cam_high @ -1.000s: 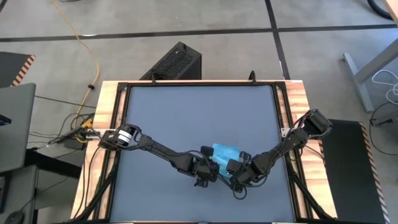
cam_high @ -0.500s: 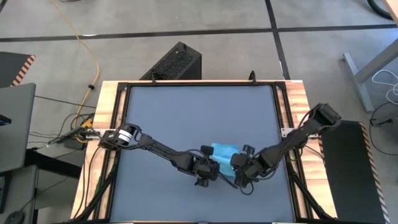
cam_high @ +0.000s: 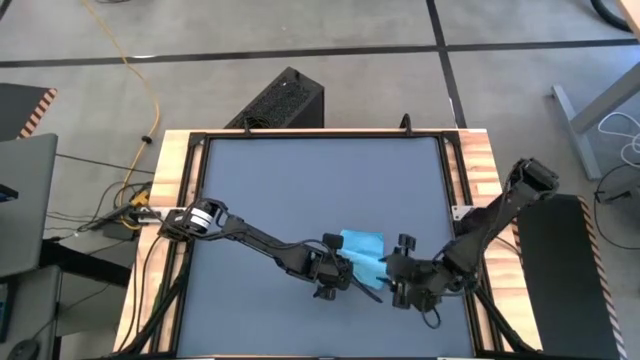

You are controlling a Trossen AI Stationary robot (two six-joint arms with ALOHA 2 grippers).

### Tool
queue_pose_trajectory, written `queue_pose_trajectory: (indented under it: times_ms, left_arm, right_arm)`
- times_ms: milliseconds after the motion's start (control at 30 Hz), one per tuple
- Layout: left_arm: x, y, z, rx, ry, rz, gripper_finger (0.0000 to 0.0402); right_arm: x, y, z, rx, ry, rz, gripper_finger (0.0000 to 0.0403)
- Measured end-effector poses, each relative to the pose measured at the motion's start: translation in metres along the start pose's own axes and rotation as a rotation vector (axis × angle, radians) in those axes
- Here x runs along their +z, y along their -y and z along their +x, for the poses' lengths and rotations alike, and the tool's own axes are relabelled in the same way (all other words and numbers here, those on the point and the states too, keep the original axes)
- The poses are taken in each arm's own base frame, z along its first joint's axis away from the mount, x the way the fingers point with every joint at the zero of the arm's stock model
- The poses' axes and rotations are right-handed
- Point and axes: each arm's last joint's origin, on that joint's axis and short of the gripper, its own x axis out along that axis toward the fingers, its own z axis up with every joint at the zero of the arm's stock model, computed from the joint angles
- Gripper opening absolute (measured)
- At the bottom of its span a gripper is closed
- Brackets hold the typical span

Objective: Roll towel
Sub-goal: Roll the blue microfiber towel

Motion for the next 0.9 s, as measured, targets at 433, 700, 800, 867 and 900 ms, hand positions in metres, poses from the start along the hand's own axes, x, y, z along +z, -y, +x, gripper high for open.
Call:
queue_pose_trajectory:
  times_ms: [433,700,800,867,900]
  left_arm:
    - [0.0,0.0,0.0,-0.003,0.0,0.009,0.0]
    - [0.0,0.0,0.0,-0.02,0.001,0.003,0.0]
    - [0.0,0.0,0.0,-0.023,-0.001,0.003,0.0]
    - [0.0,0.0,0.0,-0.025,-0.002,0.003,0.0]
    - [0.0,0.0,0.0,-0.026,-0.003,0.001,0.0]
  right_arm:
    - [-0.032,-0.041,0.045,-0.049,0.004,-0.207,0.0221]
    - [-0.042,-0.034,0.074,-0.131,-0.102,-0.238,0.0215]
    - [-0.049,-0.034,0.085,-0.143,-0.147,-0.228,0.0215]
    - [-0.053,-0.033,0.092,-0.15,-0.176,-0.227,0.0215]
    - [-0.055,-0.034,0.095,-0.155,-0.182,-0.229,0.0215]
